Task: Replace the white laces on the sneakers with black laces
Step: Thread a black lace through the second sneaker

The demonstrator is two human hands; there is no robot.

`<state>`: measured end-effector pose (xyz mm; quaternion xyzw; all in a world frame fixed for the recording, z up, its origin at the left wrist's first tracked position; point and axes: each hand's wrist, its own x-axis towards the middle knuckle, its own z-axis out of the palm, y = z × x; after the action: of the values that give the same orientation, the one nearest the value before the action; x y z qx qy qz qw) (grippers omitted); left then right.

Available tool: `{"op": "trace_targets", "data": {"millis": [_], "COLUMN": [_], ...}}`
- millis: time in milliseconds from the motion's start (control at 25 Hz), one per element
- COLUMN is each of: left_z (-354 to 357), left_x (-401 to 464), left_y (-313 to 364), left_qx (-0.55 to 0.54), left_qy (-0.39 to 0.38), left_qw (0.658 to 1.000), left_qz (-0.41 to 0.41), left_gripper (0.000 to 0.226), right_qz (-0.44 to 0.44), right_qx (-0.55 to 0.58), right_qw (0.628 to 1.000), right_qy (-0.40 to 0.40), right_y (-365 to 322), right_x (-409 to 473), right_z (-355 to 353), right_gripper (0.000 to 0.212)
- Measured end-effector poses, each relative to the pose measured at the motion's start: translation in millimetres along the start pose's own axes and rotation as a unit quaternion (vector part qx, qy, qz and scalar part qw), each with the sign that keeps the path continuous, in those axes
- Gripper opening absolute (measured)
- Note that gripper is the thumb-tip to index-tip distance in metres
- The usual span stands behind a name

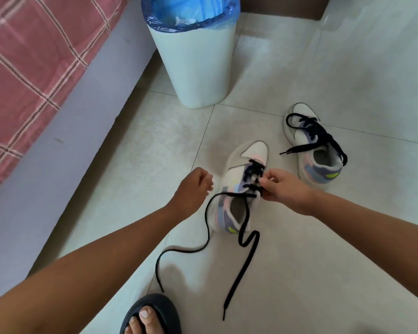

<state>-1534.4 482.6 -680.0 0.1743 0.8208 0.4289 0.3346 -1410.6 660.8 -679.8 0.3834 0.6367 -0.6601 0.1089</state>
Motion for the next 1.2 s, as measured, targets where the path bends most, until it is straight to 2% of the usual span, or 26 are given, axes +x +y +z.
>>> {"op": "trace_targets", "data": {"millis": [120, 240, 360, 440, 560, 640, 760, 880, 920, 960, 1000, 1040, 1120, 1200], "left_z": [1.3, 13.6, 26.9, 32.8, 36.4, 39.4, 44.0, 40.4, 37.9, 34.9, 32.1, 30.5, 34.6, 43.0], "left_x": [-2.2, 7.2, 25.5, 31.1, 30.0, 23.9, 16.9, 10.7, 6.6, 2.0, -4.3, -11.1, -21.8, -22.6], "left_y": [5.1, 25.8, 38.9, 45.9, 49.3, 47.8, 46.6, 43.7, 39.4, 31.9, 23.8, 16.5, 3.9, -0.8], "left_qx": [0.055, 0.139, 0.3, 0.381, 0.419, 0.444, 0.474, 0.425, 0.395, 0.358, 0.315, 0.268, 0.193, 0.154], "left_qy": [-0.06, -0.142, -0.13, -0.143, -0.116, -0.094, -0.115, -0.127, -0.118, -0.102, -0.08, -0.057, -0.017, 0.006], "left_qw": [0.996, 0.978, 0.945, 0.913, 0.9, 0.891, 0.873, 0.893, 0.906, 0.922, 0.939, 0.956, 0.976, 0.985], "left_qz": [-0.024, -0.07, -0.012, 0.008, -0.023, -0.031, 0.016, 0.077, 0.094, 0.107, 0.111, 0.108, 0.097, 0.071], "left_gripper": [0.02, 0.033, 0.034, 0.032, 0.029, 0.028, 0.025, 0.024, 0.023, 0.02, 0.015, 0.015, 0.024, 0.029], "right_qz": [-0.026, -0.031, -0.042, -0.049, -0.056, -0.058, -0.047, -0.036, -0.028, -0.012, 0.008, 0.025, 0.052, 0.077], "right_qx": [-0.108, -0.143, -0.203, -0.263, -0.355, -0.363, -0.37, -0.44, -0.409, -0.315, -0.177, -0.035, 0.171, 0.226], "right_qw": [0.994, 0.989, 0.978, 0.963, 0.933, 0.93, 0.928, 0.897, 0.911, 0.947, 0.981, 0.995, 0.981, 0.97], "right_qy": [0.01, 0.026, 0.007, -0.006, -0.017, -0.013, -0.007, -0.022, -0.037, -0.059, -0.079, -0.091, -0.08, -0.052], "right_y": [-0.2, -5.6, -11.1, -16.3, -23.1, -24.9, -25.9, -28.4, -27.6, -25.1, -20.2, -14.8, -0.6, 9.0], "right_x": [1.3, 5.5, 7.2, 6.9, 7.9, 8.2, 9.0, 8.3, 8.3, 7.3, 4.8, 0.3, -6.3, -7.0], "right_z": [-6.8, 5.8, 19.0, 24.0, 26.8, 26.7, 29.8, 32.1, 29.3, 25.0, 20.7, 18.0, 16.4, 18.7], "right_gripper": [0.019, 0.02, 0.018, 0.027, 0.036, 0.037, 0.037, 0.035, 0.034, 0.031, 0.027, 0.024, 0.021, 0.02]}}
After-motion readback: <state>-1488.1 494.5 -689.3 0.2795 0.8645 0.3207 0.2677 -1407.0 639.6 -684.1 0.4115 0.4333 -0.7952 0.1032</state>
